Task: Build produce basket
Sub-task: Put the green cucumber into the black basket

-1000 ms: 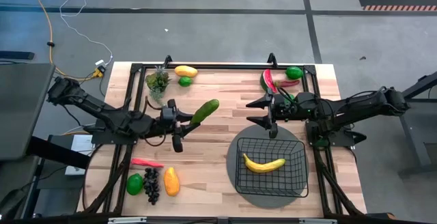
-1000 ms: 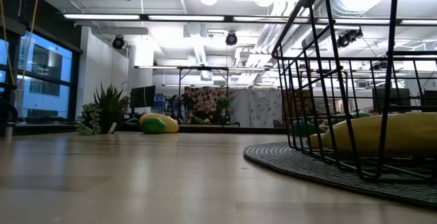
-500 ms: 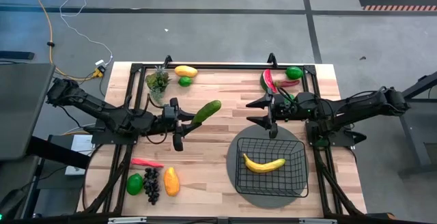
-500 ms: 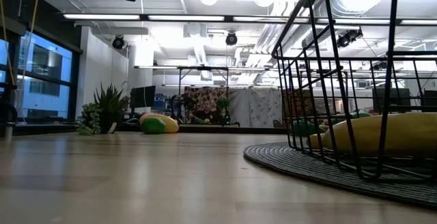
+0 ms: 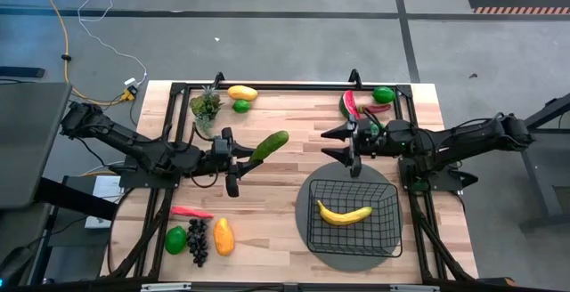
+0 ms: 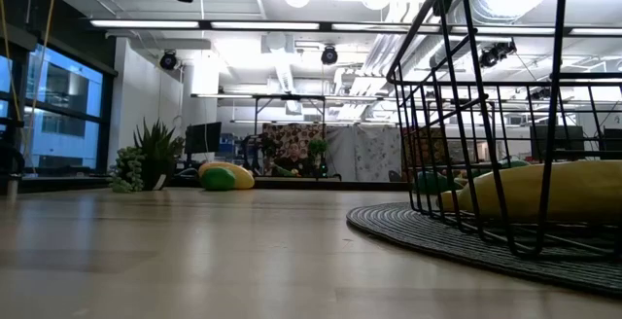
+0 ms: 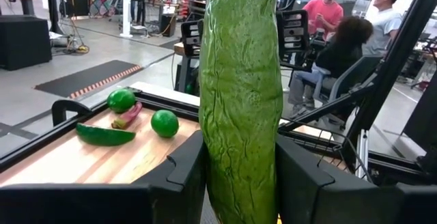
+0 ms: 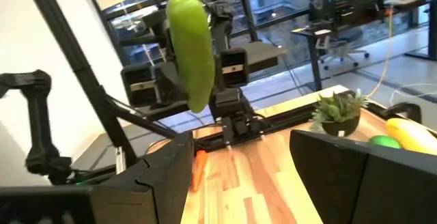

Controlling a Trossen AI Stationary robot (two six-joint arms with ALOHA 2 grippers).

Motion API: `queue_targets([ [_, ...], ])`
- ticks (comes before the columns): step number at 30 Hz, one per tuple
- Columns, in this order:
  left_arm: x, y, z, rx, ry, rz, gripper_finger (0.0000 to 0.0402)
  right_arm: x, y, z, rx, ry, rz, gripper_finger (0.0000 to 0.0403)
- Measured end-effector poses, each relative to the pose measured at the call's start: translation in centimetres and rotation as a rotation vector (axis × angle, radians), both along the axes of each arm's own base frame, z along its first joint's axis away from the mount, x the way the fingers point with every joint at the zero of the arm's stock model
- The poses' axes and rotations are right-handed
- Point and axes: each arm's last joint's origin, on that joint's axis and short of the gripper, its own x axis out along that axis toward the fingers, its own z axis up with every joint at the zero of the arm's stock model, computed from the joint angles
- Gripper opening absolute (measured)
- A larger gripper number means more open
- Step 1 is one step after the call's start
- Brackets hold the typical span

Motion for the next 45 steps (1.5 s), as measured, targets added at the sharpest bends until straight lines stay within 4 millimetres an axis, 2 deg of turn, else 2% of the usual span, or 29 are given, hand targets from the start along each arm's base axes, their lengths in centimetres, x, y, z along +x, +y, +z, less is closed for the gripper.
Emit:
queue_targets([
  [6, 0.0, 0.2, -0.3, 0.008, 0.037, 0.007, 0.0123, 0.0, 0.0, -0.1, -0.085, 0.018, -0.004, 0.0224],
  [13, 0.1, 0.5, -0.3, 0.006, 0.038, 0.005, 0.0123, 0.0, 0.0, 0.0, -0.093, 0.001, 0.013, 0.0231],
  [17, 0.1, 0.5, -0.4, 0.007, 0.042, 0.005, 0.0123, 0.0, 0.0, 0.0, -0.106, 0.003, 0.013, 0.0274],
  [23, 0.1, 0.7, -0.5, 0.009, 0.052, 0.011, 0.0123, 0.0, 0.0, -0.1, -0.128, 0.012, -0.008, 0.0381],
  [25, 0.1, 0.8, -0.5, 0.009, 0.052, 0.016, 0.0123, 0.0, 0.0, 0.0, -0.129, 0.005, -0.018, 0.0394],
  [31, 0.2, 1.5, -0.5, 0.014, 0.055, 0.026, 0.0123, -0.1, -0.2, 0.6, -0.027, -0.064, -0.053, 0.0380],
  [35, 0.7, 2.0, -0.6, 0.010, 0.062, 0.013, 0.0123, 0.1, -0.1, 0.8, -0.029, -0.097, -0.054, 0.0379],
  [45, 4.3, 3.2, -0.6, -0.003, 0.106, -0.016, 0.0123, 3.0, 0.2, -0.7, -0.042, -0.137, -0.024, 0.0378],
])
